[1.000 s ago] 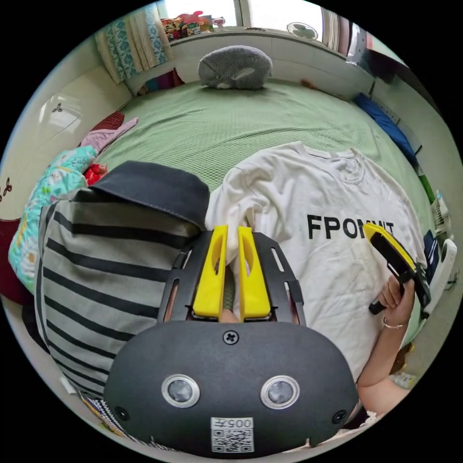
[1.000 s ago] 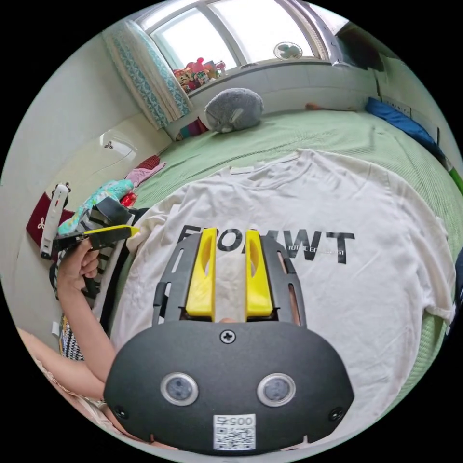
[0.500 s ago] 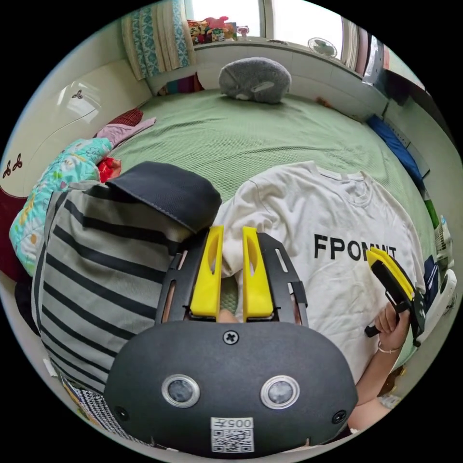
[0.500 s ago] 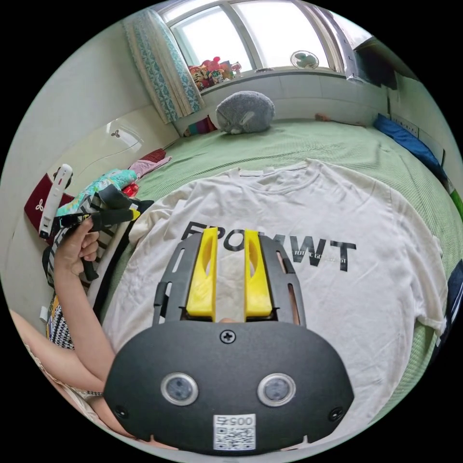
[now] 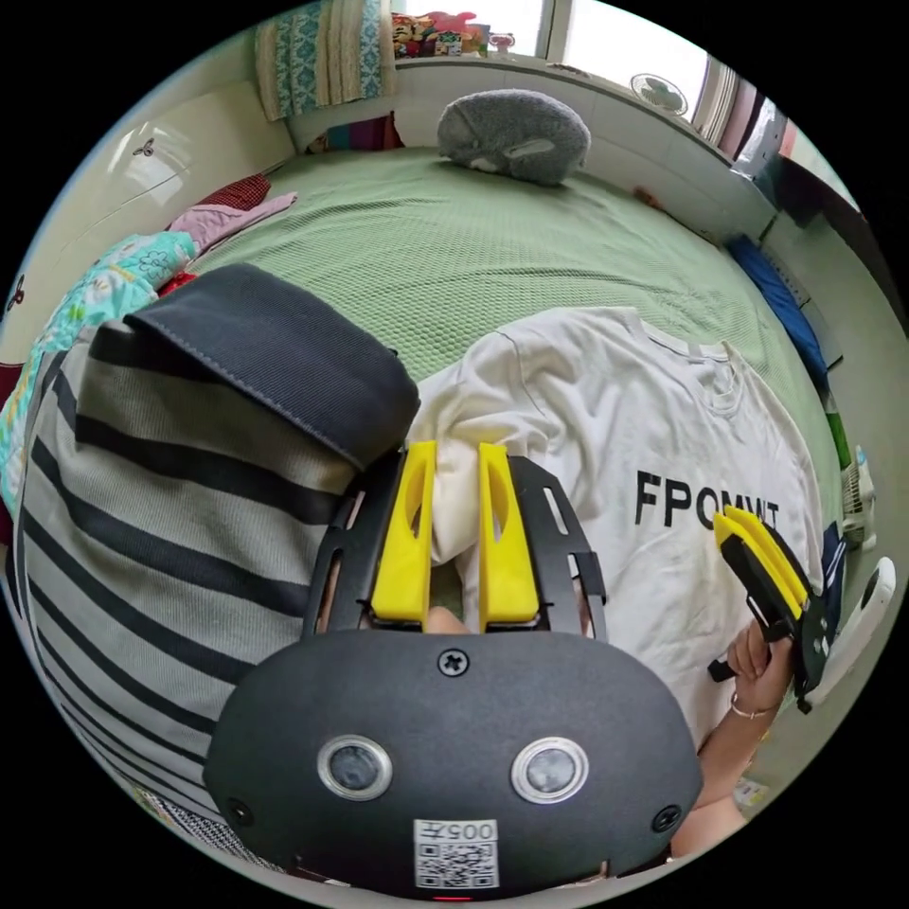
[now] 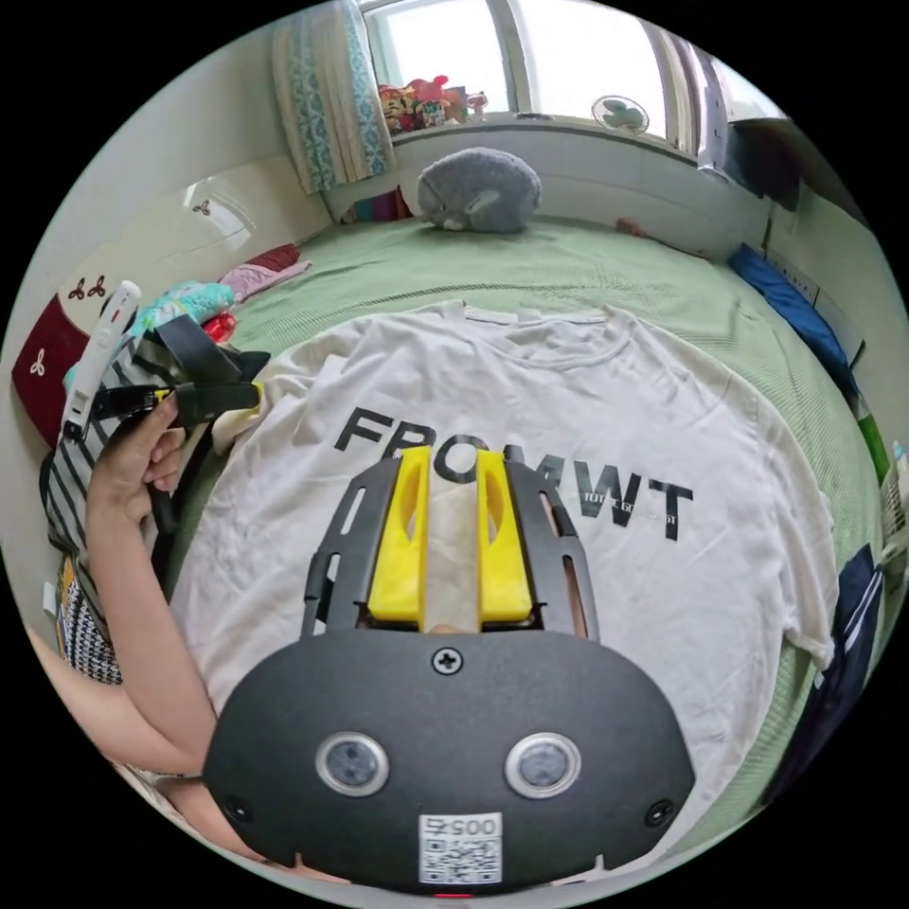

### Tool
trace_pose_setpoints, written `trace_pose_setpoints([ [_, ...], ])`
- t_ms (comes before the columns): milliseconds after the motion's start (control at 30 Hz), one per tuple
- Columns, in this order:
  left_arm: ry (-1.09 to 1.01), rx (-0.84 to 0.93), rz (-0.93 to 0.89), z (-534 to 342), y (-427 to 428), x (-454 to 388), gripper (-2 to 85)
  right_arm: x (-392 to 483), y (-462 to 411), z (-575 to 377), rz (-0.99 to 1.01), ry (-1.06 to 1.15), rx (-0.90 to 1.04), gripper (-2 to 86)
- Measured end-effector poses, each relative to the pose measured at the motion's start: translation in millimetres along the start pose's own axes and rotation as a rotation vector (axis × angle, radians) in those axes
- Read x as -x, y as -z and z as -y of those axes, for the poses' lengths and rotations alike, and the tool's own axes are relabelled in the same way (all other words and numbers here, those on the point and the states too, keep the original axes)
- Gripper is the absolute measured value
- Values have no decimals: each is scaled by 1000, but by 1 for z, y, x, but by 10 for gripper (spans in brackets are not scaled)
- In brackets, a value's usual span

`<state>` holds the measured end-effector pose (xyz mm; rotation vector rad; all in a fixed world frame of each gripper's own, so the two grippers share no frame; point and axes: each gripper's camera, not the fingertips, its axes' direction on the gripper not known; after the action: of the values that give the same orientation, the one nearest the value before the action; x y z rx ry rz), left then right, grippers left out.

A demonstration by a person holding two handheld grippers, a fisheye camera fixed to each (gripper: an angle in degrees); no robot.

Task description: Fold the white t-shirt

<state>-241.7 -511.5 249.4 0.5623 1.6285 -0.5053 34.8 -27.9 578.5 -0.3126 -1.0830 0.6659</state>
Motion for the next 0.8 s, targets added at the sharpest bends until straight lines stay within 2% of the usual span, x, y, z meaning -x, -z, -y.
trace_pose_setpoints([
  [133, -21, -11, -83, -4, 12, 14, 153, 48, 9, 43, 83, 158, -32, 98],
  [233, -36, -6, -76, -5, 16, 18, 152, 92, 1, 91, 171, 312, -11, 114],
  [433, -21, -4, -121, -8, 21, 33, 148, 162, -81, 170, 248, 458, 267, 115],
  [533, -19, 2, -135, -10, 23, 38, 145, 191, -126, 180, 220, 529, 444, 115],
  [600, -21, 2, -129, -11, 24, 38, 142, 204, -144, 178, 176, 574, 498, 113],
  [700, -18, 10, -128, -12, 23, 40, 137, 219, -160, 167, 115, 615, 487, 96],
  [800, -15, 9, -140, -15, 24, 42, 130, 219, -161, 165, 76, 597, 427, 30],
])
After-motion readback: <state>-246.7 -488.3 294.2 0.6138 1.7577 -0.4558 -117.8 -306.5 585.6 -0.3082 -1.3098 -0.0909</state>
